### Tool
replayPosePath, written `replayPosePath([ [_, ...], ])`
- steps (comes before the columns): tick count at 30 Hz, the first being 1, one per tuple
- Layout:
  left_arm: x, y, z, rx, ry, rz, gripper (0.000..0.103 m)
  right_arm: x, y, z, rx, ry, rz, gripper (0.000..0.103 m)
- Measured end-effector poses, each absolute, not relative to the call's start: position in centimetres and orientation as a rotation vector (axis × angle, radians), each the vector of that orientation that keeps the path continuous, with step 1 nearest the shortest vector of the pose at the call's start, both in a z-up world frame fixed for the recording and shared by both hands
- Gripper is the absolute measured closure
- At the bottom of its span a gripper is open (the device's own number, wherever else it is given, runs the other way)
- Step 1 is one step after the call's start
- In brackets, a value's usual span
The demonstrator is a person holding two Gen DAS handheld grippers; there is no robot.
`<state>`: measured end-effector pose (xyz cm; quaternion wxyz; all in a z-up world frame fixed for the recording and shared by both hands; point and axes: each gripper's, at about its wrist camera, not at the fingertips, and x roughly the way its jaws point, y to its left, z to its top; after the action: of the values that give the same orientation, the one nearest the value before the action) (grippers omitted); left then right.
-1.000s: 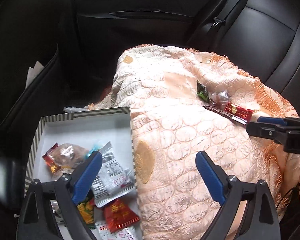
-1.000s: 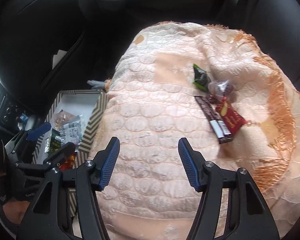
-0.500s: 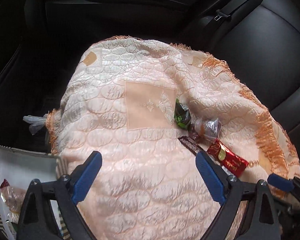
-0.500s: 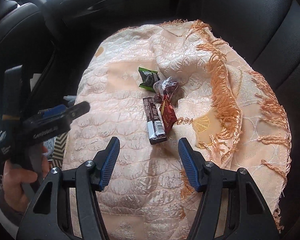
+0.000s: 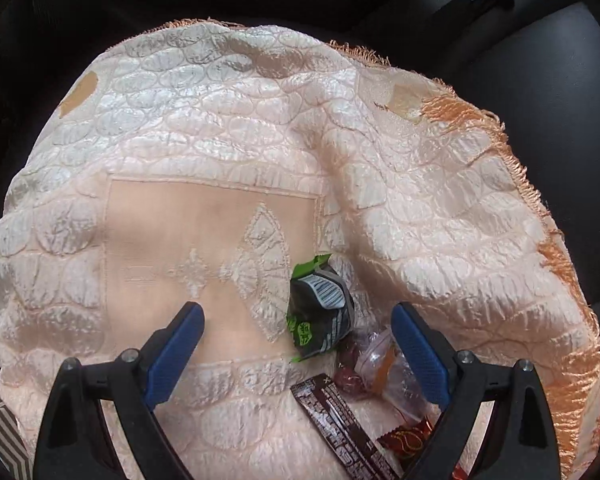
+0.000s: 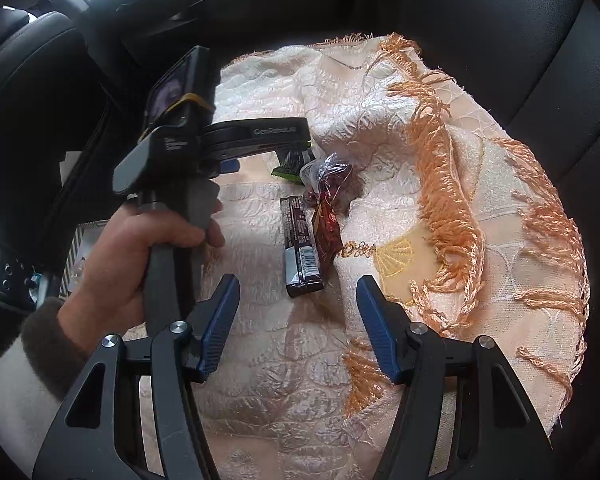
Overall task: Organize snacks
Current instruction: 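Move the left gripper to the small green-black packet and grasp it, then grasp the clear bag of red dates with the right gripper while the left gripper lifts its packet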
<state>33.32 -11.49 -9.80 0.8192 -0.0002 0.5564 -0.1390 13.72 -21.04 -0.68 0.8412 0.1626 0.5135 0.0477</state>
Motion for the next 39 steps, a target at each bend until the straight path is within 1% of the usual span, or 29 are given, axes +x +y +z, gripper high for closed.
replayPosePath([
  [1,33.5,-11.6,-10.3,-0.002,1.199,-0.295,0.009,13.8,-21.1,-0.7,0.347,1.086,0.101,0.042],
  [2,33.5,-11.7,-10.7,-0.001,1.203,-0.294,0.014,13.9,-21.1,-0.8,0.35,1.086,0.102,0.042],
  [3,33.5,-11.9,-10.8,0.02,1.195,-0.283,0.024,14.0,-21.1,-0.8,0.35,1.087,0.102,0.042],
  [4,33.3,-12.1,-10.7,0.053,1.177,-0.272,0.036,14.1,-21.1,-0.8,0.349,1.087,0.1,0.042],
  [5,33.2,-12.1,-10.7,0.053,1.171,-0.283,0.044,14.3,-21.2,-0.8,0.351,1.085,0.096,0.042],
  [6,33.3,-12.1,-10.8,0.014,1.185,-0.324,0.063,14.5,-21.2,-0.7,0.352,1.082,0.094,0.042],
  [7,33.3,-12.1,-10.9,-0.008,1.204,-0.348,0.069,14.8,-21.2,-0.7,0.353,1.08,0.092,0.042],
  [13,32.1,-11.7,-9.9,0.07,1.167,-0.352,0.073,17.9,-22.2,-1.2,0.43,1.106,0.043,0.042],
  [18,31.4,-8.1,-7.8,0.044,1.138,-0.323,0.073,21.8,-23.6,-3.0,0.543,1.16,0.032,0.042],
  [24,29.3,-3.8,-5.4,0.047,1.095,-0.273,0.073,25.5,-23.2,-5.9,0.537,1.237,-0.012,0.042],
  [27,27.6,-2.1,-4.7,0.054,1.078,-0.278,0.073,27.0,-22.5,-7.1,0.519,1.268,-0.034,0.042],
  [32,26.9,-0.5,-4.5,0.047,1.081,-0.274,0.073,29.8,-21.2,-8.9,0.395,1.309,-0.096,0.04],
  [35,26.5,0.1,-4.8,0.038,1.087,-0.273,0.073,30.5,-21.3,-10.2,0.378,1.335,-0.097,0.04],
  [38,26.1,0.2,-4.9,0.029,1.095,-0.277,0.073,30.4,-20.8,-10.3,0.322,1.326,-0.098,0.043],
  [39,25.9,0.3,-4.9,0.028,1.093,-0.279,0.073,30.3,-20.5,-10.3,0.291,1.323,-0.1,0.047],
])
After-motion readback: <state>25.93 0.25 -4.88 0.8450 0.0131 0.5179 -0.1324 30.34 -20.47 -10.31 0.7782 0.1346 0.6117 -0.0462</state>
